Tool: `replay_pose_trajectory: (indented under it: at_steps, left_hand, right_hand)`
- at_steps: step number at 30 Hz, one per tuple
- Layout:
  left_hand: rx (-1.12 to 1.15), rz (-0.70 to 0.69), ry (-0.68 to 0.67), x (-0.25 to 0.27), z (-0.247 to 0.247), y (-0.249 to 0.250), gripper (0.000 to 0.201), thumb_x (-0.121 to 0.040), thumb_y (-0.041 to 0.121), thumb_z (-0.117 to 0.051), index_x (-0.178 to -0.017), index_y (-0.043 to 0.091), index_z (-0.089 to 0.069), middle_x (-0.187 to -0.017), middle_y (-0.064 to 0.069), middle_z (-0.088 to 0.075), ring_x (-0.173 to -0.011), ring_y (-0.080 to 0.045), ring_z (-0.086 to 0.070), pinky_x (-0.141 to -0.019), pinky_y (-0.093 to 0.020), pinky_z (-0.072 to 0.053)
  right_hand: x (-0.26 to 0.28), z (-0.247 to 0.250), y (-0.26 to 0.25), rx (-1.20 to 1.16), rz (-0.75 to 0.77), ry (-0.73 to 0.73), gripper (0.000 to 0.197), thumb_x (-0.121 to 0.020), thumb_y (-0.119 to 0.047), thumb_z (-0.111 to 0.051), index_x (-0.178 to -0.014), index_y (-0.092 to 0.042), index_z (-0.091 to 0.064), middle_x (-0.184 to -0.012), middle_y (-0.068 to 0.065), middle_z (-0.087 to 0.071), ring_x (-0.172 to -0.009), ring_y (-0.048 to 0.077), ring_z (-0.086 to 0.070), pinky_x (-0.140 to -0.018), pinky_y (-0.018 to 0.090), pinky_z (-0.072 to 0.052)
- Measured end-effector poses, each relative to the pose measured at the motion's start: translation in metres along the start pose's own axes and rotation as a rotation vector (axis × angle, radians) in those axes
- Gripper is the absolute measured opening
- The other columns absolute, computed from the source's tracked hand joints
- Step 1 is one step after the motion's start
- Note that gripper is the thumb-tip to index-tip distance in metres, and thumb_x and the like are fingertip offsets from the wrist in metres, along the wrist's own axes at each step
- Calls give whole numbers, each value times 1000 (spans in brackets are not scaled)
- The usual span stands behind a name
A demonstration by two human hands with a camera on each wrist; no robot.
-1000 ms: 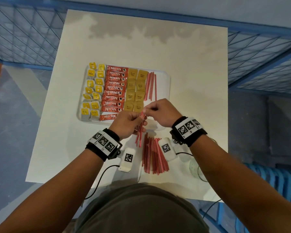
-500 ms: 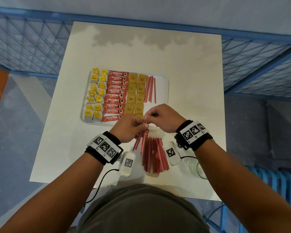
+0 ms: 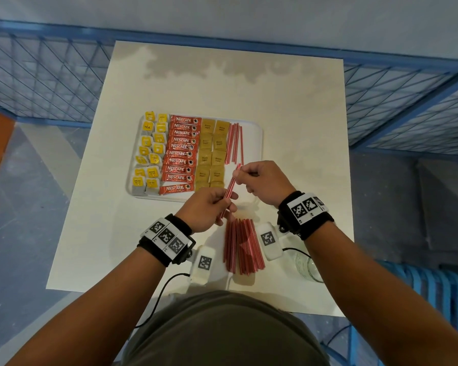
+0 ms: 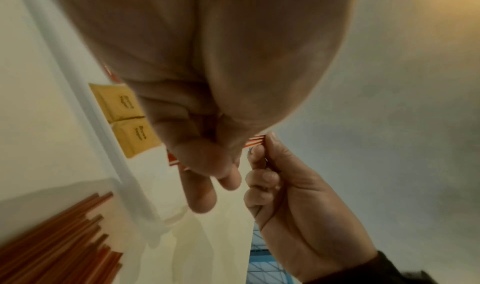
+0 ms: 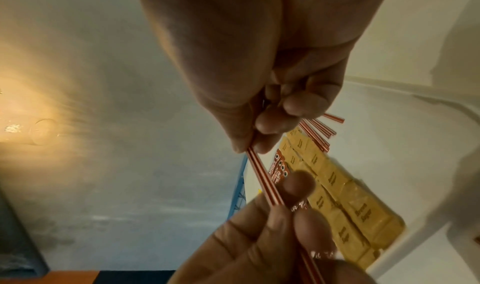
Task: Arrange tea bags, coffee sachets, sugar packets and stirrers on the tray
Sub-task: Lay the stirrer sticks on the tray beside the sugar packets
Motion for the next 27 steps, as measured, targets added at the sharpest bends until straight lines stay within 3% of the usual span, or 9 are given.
replay_pose_trajectory:
  at_steps: [5,10,13,16,19,21,25,27]
  left_hand:
    - [32,-22,34,-11,-1,8,19,-105,6,-46,-117,0,-60,-88,-8,-71,-71,-20,-71,-46,-20,-43]
    - [-126,-59,68,-33,5,20,18,-104,13,-51,-115,6,-63,-93,-4,-75,-71,-16,-71,-47,-20,-45]
    - [-234,-75,85,-47,12,30,18,-102,22,-56,-106,7,-66,-94,-2,-75,-71,-10,-71,-56,-31,-53]
    - [-382,-74,127,-63,22,38,22,-99,33,-59,-102,14,-68,-92,2,-72,-76,-13,-71,-66,-34,-57]
    - [-585,-139,181,-81,35,44,22,-98,36,-61,-109,19,-68,-95,9,-67,-82,-7,-63,-67,-18,-46]
    - [-702,-196,220,-93,43,46,26,-97,34,-63,-116,17,-68,-102,8,-67,-88,-8,-61,-71,-16,-42]
    - [-911,-248,251,-118,52,47,36,-91,32,-68,-124,17,-66,-115,-2,-67,-103,-18,-61,-84,-27,-46]
    - [-1047,-250,241,-129,52,47,43,-87,37,-70,-126,20,-64,-117,-5,-65,-109,-25,-58,-93,-37,-49]
  right_hand:
    - [-6,-4,0,12,15,-11,25,-96,-32,-68,-83,-13,-76,-69,-5,-69,-55,8,-53,-64,29,-50]
    - [-30,11,-10,104,15,11,31,-96,-34,-66,-79,-9,-74,-59,-3,-62,-50,5,-49,-53,18,-42]
    - [-54,27,-15,115,3,53,28,-95,-29,-67,-78,-9,-76,-74,10,-72,-54,9,-51,-56,23,-44]
    - [-83,45,-17,148,-25,102,30,-95,-29,-66,-79,-6,-77,-79,4,-76,-55,11,-54,-58,24,-45]
    - [-110,58,-17,204,-49,128,30,-96,-29,-66,-79,-7,-78,-75,-2,-73,-45,-3,-53,-53,13,-41]
    - [-126,60,-15,252,-69,131,27,-95,-28,-66,-78,-10,-78,-72,0,-72,-41,-3,-50,-49,15,-38]
    - [-152,53,-8,344,-127,86,28,-93,-25,-65,-74,-7,-78,-56,-2,-62,-43,4,-49,-52,22,-38]
    - [-164,46,-1,388,-164,65,33,-90,-22,-66,-59,-10,-70,-48,-3,-54,-43,11,-45,-53,25,-39]
Point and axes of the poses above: each hand's wrist, its own x-axis away from the middle knuckle, its own z-axis out of the back of the hand, y = z × x, the point moved 4 cm from there along -x, towards the middle knuckle
